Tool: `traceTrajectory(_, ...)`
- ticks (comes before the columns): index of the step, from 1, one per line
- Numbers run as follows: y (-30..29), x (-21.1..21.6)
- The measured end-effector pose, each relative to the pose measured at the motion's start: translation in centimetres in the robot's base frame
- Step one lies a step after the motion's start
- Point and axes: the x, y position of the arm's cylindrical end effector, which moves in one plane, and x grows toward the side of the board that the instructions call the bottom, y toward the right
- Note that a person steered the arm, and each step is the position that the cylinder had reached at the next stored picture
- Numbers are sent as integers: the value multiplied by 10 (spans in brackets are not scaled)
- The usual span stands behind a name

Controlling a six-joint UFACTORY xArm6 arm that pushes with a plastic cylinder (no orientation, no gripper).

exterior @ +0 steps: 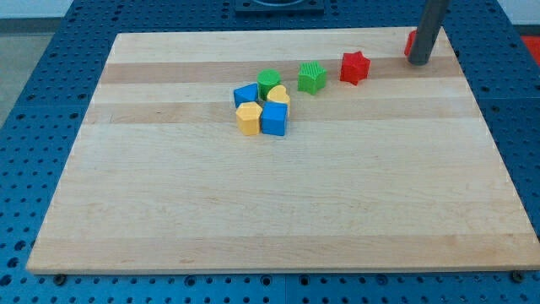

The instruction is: Point your arm towards the top right

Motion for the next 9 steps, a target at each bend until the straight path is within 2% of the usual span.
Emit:
traceTrajectory(2,32,2)
traceTrajectory(4,-12,-12)
traceTrajectory(7,-12,-11)
traceTrajectory(9,-55,66)
